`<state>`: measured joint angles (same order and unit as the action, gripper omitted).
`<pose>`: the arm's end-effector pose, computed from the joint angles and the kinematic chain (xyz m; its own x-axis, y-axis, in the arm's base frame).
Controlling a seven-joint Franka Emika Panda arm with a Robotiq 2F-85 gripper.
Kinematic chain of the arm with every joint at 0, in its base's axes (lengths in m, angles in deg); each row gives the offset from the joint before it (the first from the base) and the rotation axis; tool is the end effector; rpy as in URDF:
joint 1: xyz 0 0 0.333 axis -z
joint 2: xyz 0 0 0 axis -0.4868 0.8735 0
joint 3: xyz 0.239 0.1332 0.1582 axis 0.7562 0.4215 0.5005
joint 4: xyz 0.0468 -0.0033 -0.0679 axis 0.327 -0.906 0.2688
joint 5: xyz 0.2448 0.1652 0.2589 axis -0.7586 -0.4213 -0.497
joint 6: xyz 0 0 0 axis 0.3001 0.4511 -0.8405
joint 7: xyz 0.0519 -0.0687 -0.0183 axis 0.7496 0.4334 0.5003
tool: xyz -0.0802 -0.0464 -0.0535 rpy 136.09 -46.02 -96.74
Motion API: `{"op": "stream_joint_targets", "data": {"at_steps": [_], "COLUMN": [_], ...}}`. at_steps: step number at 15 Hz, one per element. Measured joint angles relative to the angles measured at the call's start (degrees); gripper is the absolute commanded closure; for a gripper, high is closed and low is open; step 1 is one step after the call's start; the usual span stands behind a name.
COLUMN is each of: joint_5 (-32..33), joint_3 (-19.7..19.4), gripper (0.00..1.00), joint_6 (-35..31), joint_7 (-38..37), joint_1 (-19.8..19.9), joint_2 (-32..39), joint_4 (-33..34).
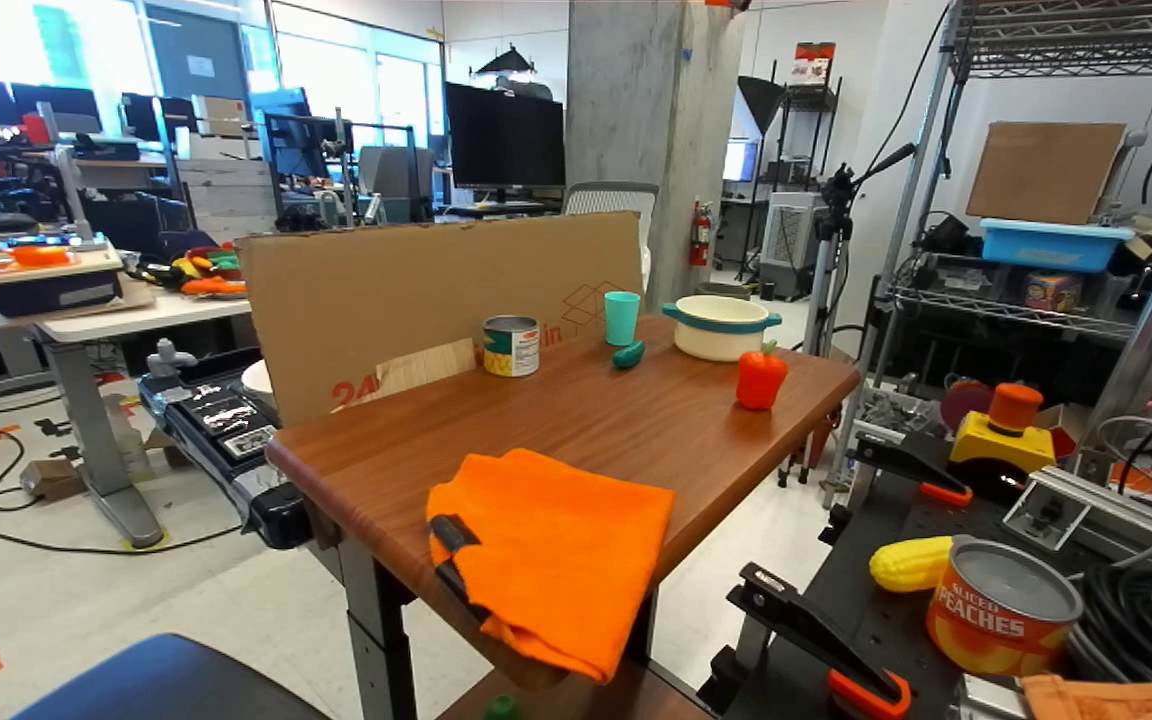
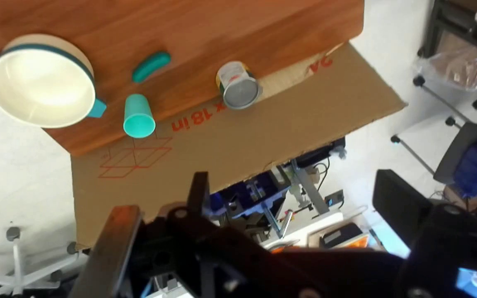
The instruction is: Put the blue cup into the pot
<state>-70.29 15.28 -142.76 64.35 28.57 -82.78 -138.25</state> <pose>0.4628 -0.0214 0.5106 0.8503 -0.3129 0.4232 -0.2163 -0.9408 -0.2610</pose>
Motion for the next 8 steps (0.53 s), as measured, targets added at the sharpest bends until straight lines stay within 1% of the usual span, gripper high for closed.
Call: {"op": "stream_joint_targets", "data": {"at_steps": [2,4,6,8], "joint_5": [-1.92,-4.35,-7.33,-9.90], "joint_3": [-1.38,-2.51,-3.33,-3.96], "gripper": [0.00,0.00,0.00,0.00], "joint_6": [-5.98,-9.80,-11.68,-11.87], "joint_7": [1.90,4.37,7.04,9.40], "joint_1": [-0.14,-0.29,-0.32,-0.25], "joint_2": [5.97,11.10,15.63,19.89], "joint_4": [2.70,5.41,8.25,11.31]}}
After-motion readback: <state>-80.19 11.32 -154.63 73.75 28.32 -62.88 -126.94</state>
